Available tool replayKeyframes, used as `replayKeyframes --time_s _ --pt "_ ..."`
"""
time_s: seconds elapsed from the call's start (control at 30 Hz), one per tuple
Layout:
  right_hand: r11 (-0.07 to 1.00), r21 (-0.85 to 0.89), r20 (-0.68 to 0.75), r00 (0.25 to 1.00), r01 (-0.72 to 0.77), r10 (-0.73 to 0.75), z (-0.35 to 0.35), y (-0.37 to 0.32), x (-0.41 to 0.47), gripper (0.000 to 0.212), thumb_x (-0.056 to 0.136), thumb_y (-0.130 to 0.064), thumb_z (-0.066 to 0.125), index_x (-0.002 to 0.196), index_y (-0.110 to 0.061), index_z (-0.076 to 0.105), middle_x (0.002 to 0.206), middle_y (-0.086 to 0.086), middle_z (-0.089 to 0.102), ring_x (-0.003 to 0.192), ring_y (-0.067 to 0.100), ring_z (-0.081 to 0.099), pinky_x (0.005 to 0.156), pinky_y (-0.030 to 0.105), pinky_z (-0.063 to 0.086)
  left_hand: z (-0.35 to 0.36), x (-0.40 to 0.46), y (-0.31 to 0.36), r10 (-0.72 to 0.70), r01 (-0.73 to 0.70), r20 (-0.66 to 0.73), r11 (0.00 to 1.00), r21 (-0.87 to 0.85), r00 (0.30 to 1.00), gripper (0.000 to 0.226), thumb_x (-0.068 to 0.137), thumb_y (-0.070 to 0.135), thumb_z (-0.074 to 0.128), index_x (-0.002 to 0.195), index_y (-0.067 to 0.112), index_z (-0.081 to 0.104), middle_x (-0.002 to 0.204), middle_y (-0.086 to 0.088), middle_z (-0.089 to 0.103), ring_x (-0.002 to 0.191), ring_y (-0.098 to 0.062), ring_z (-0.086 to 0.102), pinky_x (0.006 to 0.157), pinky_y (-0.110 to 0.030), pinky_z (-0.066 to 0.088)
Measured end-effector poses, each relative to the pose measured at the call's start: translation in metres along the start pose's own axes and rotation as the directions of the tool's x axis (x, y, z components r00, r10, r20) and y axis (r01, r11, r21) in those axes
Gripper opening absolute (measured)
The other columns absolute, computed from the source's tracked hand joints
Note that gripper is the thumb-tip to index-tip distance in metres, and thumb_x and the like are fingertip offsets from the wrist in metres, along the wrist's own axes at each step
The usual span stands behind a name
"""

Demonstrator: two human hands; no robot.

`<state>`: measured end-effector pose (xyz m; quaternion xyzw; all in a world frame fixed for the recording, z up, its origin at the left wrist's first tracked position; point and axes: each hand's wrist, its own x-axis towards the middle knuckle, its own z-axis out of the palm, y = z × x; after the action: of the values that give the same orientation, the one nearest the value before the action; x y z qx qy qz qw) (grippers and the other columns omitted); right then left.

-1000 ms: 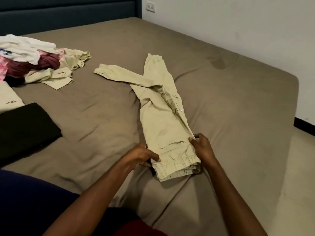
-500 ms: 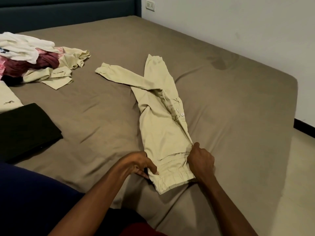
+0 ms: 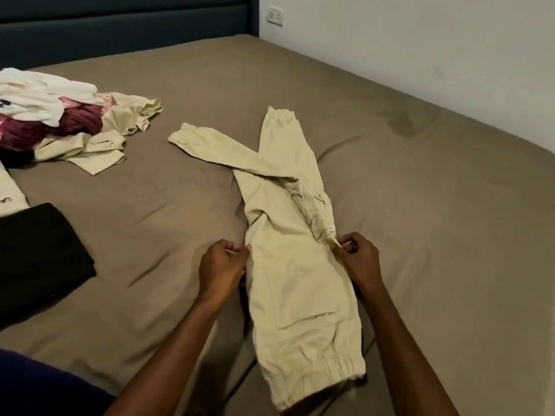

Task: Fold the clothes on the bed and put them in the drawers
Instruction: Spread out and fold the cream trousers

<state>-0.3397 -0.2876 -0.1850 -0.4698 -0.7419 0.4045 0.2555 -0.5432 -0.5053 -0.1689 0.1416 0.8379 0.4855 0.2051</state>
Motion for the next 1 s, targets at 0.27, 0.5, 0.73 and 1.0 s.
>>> replayKeyframes --time_s 0.27,0.5,0.73,1.0 --pt "0.963 -0.105 0.295 0.933 0.247 -0.207 0.038 -0.056 0.149 0.031 0.072 -0.047 0.088 0.092 -0.03 0.071 0.067 -0.008 0.067 0.061 0.01 0.063 0.057 0.032 0.051 0.006 0.088 0.001 0.025 -0.041 -0.122 0.99 -0.135 0.992 0.003 0.093 0.016 0.07 0.096 0.018 0.071 0.08 -0.006 0.076 0.062 -0.019 0.073 0.054 -0.033 0.06" --pt "0.967 0.097 0.4 0.88 0.237 -0.256 0.099 -0.052 0.259 0.023 0.069 -0.004 0.086 0.087 -0.016 0.076 0.067 0.008 0.068 0.061 0.012 0.06 0.065 0.028 0.047 0.02 0.168 0.032 -0.08 0.027 -0.137 0.934 -0.355 0.987 0.016 0.1 0.011 0.065 0.115 0.013 0.064 0.089 -0.014 0.073 0.055 -0.013 0.059 0.045 -0.02 0.047" --pt "0.9 0.363 0.28 0.893 0.242 -0.353 0.113 -0.017 0.28 0.018 0.072 -0.004 0.089 0.078 -0.016 0.076 0.065 0.009 0.066 0.059 0.015 0.054 0.058 0.028 0.044 0.04 0.302 0.076 -0.197 0.076 -0.237 0.895 -0.44 0.951 0.04 0.088 0.039 0.079 0.105 0.006 0.067 0.084 -0.018 0.076 0.065 -0.03 0.073 0.055 -0.035 0.061" --pt "0.844 0.328 0.12 0.868 0.424 -0.482 0.118 -0.013 0.28 0.022 0.072 -0.001 0.091 0.071 -0.017 0.075 0.062 -0.007 0.066 0.051 0.01 0.059 0.053 0.021 0.048 0.057 0.435 0.126 -0.323 0.054 -0.5 0.876 -0.479 0.803 0.049 0.078 0.019 0.071 0.125 0.013 0.059 0.103 -0.004 0.067 0.097 -0.029 0.07 0.081 -0.04 0.061"
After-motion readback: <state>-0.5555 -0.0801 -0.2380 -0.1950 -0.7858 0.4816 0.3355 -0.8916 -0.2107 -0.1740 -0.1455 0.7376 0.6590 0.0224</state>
